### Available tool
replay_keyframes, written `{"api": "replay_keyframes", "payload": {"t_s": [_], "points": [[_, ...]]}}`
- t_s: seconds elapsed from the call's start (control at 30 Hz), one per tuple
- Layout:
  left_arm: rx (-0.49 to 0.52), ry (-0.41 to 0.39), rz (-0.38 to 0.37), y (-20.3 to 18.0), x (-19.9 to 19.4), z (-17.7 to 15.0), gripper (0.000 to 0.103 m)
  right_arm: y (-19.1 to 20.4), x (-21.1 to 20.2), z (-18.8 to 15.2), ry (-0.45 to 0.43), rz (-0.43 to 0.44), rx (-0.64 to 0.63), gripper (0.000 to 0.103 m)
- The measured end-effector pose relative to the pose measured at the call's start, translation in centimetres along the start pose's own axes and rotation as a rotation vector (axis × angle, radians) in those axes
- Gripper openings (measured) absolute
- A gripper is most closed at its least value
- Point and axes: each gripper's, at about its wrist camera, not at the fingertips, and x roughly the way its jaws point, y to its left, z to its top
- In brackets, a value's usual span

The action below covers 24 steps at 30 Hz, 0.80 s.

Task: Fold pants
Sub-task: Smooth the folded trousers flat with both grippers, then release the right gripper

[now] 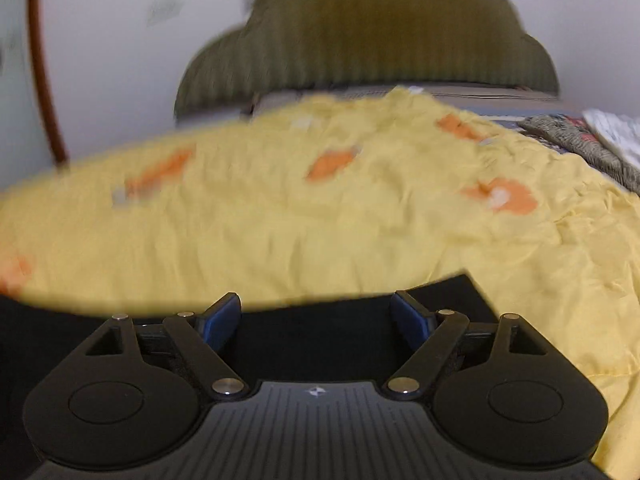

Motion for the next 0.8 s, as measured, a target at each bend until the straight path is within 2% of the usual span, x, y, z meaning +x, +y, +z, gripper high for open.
{"api": "replay_keyframes", "payload": {"t_s": [0.03, 0.07, 0.13, 0.23, 0.37, 0.47, 0.6, 0.63, 0.7, 0.77, 0.8], "points": [[0.008, -0.022, 0.02, -0.1, -0.1, -0.2, 0.102, 0.3, 0.1, 0.0, -0.008, -0.013, -0.026, 0.084], [0.017, -0.043, 0.046, -0.2, -0.1, -0.5, 0.102, 0.5, -0.1, 0.0, -0.022, -0.008, -0.042, 0.093], [0.027, -0.047, 0.061, -0.5, 0.1, -1.1, 0.103, 0.9, 0.2, 0.0, -0.002, 0.024, -0.071, 0.103], [0.036, -0.064, 0.071, -0.8, 0.0, -1.3, 0.103, 1.4, 0.1, -0.1, 0.008, 0.018, -0.091, 0.103], [0.015, -0.045, 0.067, -0.4, 0.2, -1.2, 0.103, 1.3, -0.5, -0.4, 0.025, 0.0, -0.098, 0.103], [-0.02, 0.014, 0.064, 0.1, 0.1, -1.3, 0.103, 1.2, -1.5, -1.2, 0.02, 0.0, -0.18, 0.103], [-0.067, 0.082, 0.025, 0.5, -0.8, -0.7, 0.101, 0.0, -1.4, -1.0, 0.034, 0.053, -0.138, 0.103], [-0.085, 0.077, 0.007, 0.5, -1.1, -0.4, 0.102, 0.1, -1.6, -0.9, 0.025, 0.051, -0.14, 0.103], [-0.113, -0.001, -0.038, 0.2, -2.0, 0.0, 0.103, 0.5, -1.8, -1.0, 0.009, 0.059, -0.158, 0.103], [-0.089, -0.067, -0.019, -0.8, -2.2, 0.0, 0.103, 0.9, -1.4, -1.3, 0.023, 0.069, -0.184, 0.103], [-0.067, -0.062, -0.001, -1.4, -1.8, 0.0, 0.102, 0.9, -1.4, -1.3, 0.024, 0.072, -0.179, 0.103]]}}
